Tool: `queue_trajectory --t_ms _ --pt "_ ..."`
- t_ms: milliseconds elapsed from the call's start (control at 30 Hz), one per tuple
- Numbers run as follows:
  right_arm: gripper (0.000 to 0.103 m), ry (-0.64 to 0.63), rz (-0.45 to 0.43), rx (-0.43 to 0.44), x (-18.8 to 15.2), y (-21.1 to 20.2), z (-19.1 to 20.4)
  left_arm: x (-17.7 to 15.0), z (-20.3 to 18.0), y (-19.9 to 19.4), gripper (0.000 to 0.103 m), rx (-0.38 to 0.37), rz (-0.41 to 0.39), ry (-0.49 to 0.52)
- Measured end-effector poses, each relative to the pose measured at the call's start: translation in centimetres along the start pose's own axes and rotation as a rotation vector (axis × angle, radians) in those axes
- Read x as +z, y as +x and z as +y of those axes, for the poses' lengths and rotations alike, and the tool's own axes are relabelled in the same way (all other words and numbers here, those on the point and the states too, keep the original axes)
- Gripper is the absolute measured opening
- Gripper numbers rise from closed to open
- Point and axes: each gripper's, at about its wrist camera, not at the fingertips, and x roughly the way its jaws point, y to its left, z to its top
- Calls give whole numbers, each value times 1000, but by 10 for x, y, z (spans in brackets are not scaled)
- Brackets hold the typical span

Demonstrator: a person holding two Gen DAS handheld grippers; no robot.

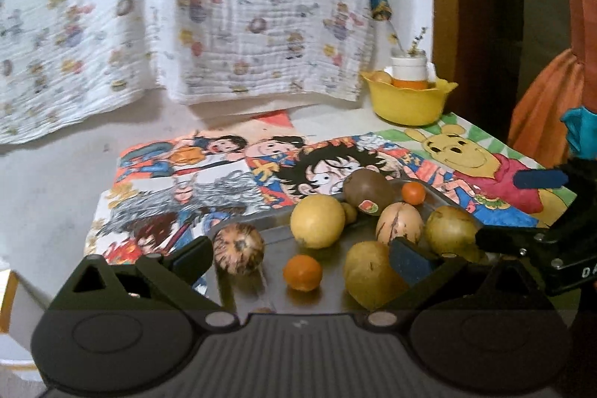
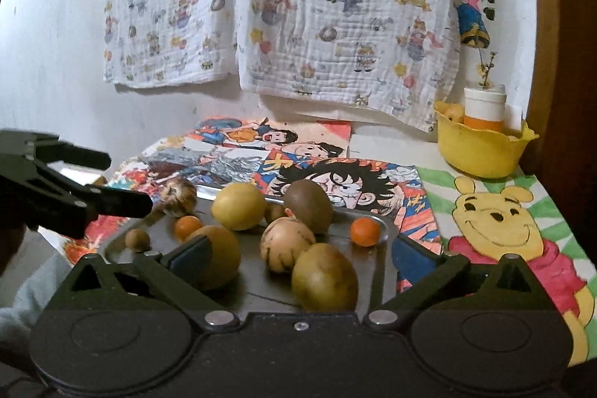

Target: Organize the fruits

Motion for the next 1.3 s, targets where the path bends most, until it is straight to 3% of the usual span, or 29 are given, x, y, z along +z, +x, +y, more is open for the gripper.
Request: queue_trajectory --t_ms 233,767,1067,1300 --pt "102 37 -30 -31 -22 -14 6 -24 -12 -20 103 71 -30 -56" --pt "102 54 -76 -56 -50 -40 15 -62 -32 -41 103 128 -13 -66" --pt "102 73 -10 9 -55 -35 31 -79 -24 -42 103 88 36 -124" --pt "102 80 -2 -17 -57 -34 29 -83 -16 -42 103 90 51 -168"
